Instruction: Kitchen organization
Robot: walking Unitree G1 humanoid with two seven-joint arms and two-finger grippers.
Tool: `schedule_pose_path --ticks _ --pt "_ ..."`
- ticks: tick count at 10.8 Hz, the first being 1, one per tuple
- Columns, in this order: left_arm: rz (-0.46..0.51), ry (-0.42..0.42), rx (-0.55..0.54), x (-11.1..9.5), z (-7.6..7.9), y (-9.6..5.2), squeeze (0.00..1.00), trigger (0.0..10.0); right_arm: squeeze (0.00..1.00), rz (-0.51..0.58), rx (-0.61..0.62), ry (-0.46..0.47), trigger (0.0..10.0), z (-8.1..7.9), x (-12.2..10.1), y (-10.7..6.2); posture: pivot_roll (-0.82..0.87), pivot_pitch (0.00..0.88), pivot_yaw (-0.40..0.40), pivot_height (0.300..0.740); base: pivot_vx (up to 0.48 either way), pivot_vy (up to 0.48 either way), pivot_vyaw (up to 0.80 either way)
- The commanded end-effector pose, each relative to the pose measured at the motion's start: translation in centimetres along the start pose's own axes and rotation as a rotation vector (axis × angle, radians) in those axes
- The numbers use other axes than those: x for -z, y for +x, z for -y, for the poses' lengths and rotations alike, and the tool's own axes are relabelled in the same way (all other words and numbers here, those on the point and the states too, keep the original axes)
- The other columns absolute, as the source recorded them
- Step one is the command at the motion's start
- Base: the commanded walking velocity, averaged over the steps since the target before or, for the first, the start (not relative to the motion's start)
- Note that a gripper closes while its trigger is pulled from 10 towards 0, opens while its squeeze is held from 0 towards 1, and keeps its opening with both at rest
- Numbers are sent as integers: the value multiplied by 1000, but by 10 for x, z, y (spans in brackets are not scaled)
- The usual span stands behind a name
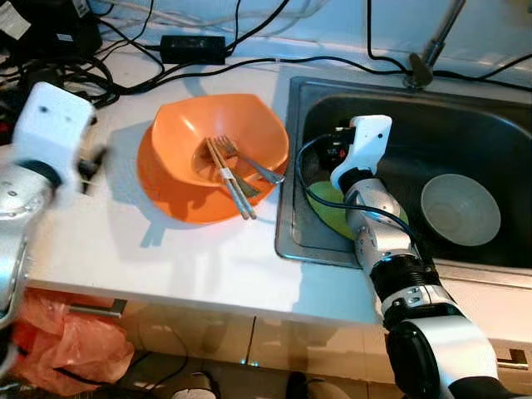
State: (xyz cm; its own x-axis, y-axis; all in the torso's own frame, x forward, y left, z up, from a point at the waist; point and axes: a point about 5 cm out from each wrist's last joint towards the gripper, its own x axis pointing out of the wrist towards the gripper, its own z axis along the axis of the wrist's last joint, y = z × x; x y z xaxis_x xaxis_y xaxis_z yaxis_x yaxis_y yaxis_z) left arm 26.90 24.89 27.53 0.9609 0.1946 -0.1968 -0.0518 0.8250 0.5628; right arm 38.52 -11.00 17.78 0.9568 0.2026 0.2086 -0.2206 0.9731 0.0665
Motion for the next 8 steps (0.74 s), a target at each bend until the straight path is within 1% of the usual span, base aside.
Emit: schedule_pose_path --ticks 1,2,3,4,5,6,7,8 --pt "1 63 -44 2 0 3 0 10000 0 -18 11 16 10000 2 7 -3 271 141 -46 740 0 0 0" --pt "93 102 -158 -6 0 11 0 10000 0 -15 15 15 10000 3 7 -3 260 135 -43 740 0 0 0" --pt "188 84 -189 -15 7 16 0 10000 0 -8 22 15 10000 5 6 -3 247 130 -42 740 0 0 0" --pt "218 72 -203 -17 10 18 0 10000 0 -4 24 16 10000 5 5 -3 237 128 -42 740 0 0 0" --pt "308 35 -281 -26 12 22 0 10000 0 17 27 20 10000 7 2 -4 226 121 -42 740 0 0 0" --pt "376 21 -344 -31 13 24 0 10000 0 33 31 27 10000 9 1 -4 221 119 -43 740 0 0 0" --pt "475 -67 -365 -36 22 30 0 10000 0 59 30 36 10000 8 -2 -5 214 115 -43 740 0 0 0" --pt "515 -125 -329 -38 30 33 0 10000 0 79 35 38 10000 9 -4 -5 206 115 -41 740 0 0 0"
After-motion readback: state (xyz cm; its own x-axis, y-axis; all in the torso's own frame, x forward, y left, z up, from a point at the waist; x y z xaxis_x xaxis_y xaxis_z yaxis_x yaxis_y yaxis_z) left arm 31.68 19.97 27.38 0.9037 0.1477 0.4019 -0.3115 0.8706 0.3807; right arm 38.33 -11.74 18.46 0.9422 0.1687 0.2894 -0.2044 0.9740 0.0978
